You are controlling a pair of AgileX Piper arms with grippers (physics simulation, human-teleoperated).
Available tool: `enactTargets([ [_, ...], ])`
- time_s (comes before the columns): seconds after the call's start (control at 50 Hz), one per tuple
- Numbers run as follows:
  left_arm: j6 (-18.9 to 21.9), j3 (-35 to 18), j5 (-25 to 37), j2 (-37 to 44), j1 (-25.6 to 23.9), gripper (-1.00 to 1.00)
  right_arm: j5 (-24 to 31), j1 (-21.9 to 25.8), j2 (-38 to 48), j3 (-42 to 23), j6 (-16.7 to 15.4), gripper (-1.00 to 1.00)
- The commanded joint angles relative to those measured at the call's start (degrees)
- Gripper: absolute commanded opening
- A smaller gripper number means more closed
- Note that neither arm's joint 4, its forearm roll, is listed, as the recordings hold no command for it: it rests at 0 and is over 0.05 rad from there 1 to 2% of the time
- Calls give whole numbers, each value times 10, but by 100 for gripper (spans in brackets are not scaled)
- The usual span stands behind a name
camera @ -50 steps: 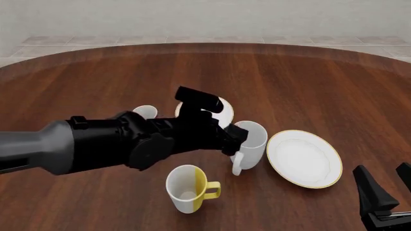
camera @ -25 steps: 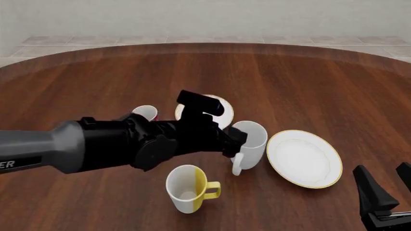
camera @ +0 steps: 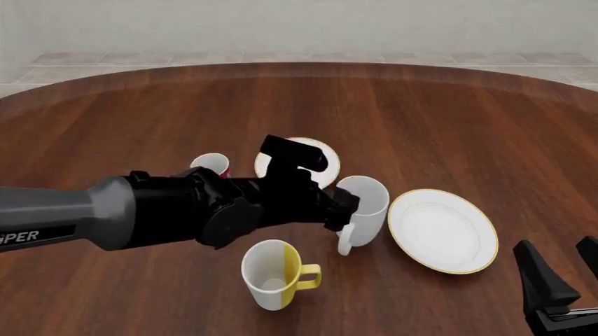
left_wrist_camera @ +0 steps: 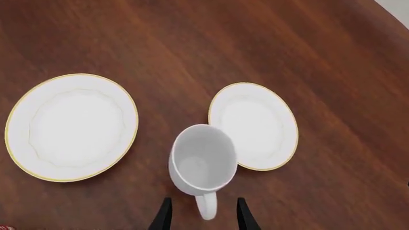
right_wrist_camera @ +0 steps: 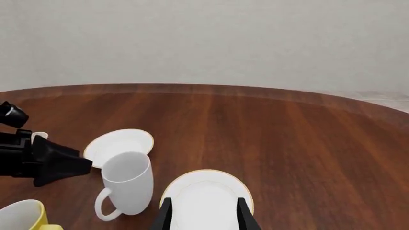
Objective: Put the white mug on the left plate.
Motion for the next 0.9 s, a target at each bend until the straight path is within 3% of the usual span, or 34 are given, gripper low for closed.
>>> enactTargets([
  [0.02, 0, -3, 0, 9, 3, 100, 0, 0, 0, 0, 0, 100],
  [0.9, -15, -15, -6, 49, -6, 100, 0, -4, 0, 0, -1, 100],
])
